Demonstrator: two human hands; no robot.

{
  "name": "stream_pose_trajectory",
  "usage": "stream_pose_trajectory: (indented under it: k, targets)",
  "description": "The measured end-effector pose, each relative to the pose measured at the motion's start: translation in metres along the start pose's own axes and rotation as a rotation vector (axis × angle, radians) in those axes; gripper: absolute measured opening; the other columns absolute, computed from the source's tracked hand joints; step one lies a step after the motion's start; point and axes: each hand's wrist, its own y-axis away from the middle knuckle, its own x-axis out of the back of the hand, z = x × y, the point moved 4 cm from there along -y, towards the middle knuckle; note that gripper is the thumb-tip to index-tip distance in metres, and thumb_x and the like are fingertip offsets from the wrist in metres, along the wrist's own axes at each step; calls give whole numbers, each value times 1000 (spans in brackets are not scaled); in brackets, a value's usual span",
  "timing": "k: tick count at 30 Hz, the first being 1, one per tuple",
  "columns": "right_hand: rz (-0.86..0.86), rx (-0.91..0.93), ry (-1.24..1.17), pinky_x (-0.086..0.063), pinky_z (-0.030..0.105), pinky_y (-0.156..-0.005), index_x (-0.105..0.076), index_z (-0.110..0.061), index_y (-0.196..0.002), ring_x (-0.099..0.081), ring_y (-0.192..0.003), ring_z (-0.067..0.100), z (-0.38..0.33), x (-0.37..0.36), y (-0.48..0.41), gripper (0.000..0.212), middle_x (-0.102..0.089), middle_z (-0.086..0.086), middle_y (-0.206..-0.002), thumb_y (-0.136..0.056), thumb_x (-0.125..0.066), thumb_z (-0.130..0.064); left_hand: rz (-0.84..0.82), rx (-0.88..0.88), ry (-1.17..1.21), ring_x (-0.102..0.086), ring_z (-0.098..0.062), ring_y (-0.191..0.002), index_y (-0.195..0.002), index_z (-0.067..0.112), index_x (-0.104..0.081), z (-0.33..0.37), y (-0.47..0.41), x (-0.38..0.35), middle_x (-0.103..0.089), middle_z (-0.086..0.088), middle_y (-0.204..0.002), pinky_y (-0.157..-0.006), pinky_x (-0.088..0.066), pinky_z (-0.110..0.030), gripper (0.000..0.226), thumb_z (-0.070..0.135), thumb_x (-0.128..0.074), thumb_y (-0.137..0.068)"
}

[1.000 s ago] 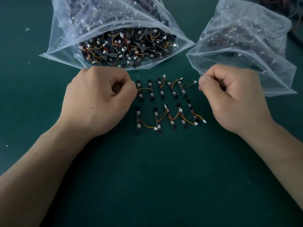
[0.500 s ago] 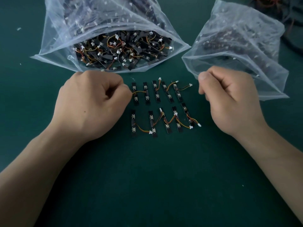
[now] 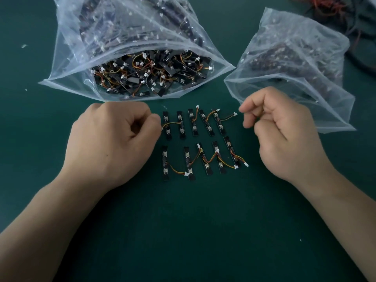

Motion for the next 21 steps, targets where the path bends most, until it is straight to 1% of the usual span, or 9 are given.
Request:
stream_pose_trajectory:
  k: [3, 8, 11, 13, 15, 17, 18, 19, 21]
  targets:
    - [-9, 7, 10, -43, 16, -62, -63, -23, -104, -60, -61, 19, -1, -2, -1, 35, -70, -11, -89, -83, -47, 0, 7, -10, -52, -53, -27, -50, -68, 14, -64, -3, 2, -4, -51, 0, -49, -51, -50, -38, 37, 39, -55, -93]
    - [-46, 66, 73, -50, 36, -58, -65, -24, -110, -56, -55, 21, -7, -4, 0, 25, -71, -15, -94, -92, -57, -9, 28, -15, -72, -55, -13, -54, -76, 26, -70, -4, 2, -5, -56, 9, -53, -57, -51, -34, 24, 37, -58, -94]
    - [-58, 87, 133, -50, 37, -57, -69, -22, -116, -55, -54, 18, -11, -5, 0, 25, -72, -16, -98, -95, -58, -14, 22, -25, -84, -57, -11, -58, -85, 30, -73, -1, 3, -6, -60, 12, -58, -60, -52, -36, 22, 41, -56, -94]
    - [-80, 95, 107, -48, 35, -57, -71, -21, -121, -56, -55, 18, -12, -4, 1, 29, -74, -16, -103, -96, -57, -13, 2, -33, -78, -58, -9, -61, -93, 35, -74, 0, 3, -6, -62, 11, -63, -62, -52, -36, 21, 44, -55, -94]
    - [-143, 101, 77, -44, 22, -59, -70, -22, -128, -60, -59, 13, -13, -4, 1, 34, -75, -18, -113, -99, -56, -11, -46, -45, -60, -60, -5, -69, -102, 43, -74, 3, 3, -7, -66, 19, -75, -62, -47, -31, 23, 46, -53, -94]
    - [-205, 116, 86, -39, 9, -67, -68, -21, -135, -62, -68, -4, -14, -6, 2, 39, -72, -19, -124, -101, -54, -8, -104, -57, -60, -61, 3, -75, -110, 51, -72, 5, 2, -8, -64, 36, -87, -63, -41, -27, 26, 50, -51, -95]
    - [-210, 128, 93, -38, 6, -70, -67, -20, -136, -61, -73, -13, -15, -7, 2, 39, -72, -18, -126, -102, -54, -5, -121, -61, -68, -60, 5, -75, -113, 53, -71, 5, 2, -9, -63, 40, -89, -63, -40, -27, 28, 52, -50, -94]
    - [-197, 136, 91, -39, 5, -71, -68, -18, -135, -59, -74, -16, -15, -6, 2, 38, -73, -15, -124, -102, -54, -3, -128, -59, -70, -60, 4, -75, -114, 53, -70, 5, 2, -9, -63, 39, -88, -64, -40, -28, 28, 52, -50, -94]
    - [-128, 136, 77, -40, 12, -65, -71, -16, -125, -62, -66, 0, -14, -5, 2, 31, -76, -11, -109, -102, -54, -4, -106, -51, -47, -60, -2, -72, -106, 45, -72, 4, 3, -8, -65, 26, -82, -62, -42, -29, 24, 47, -52, -93]
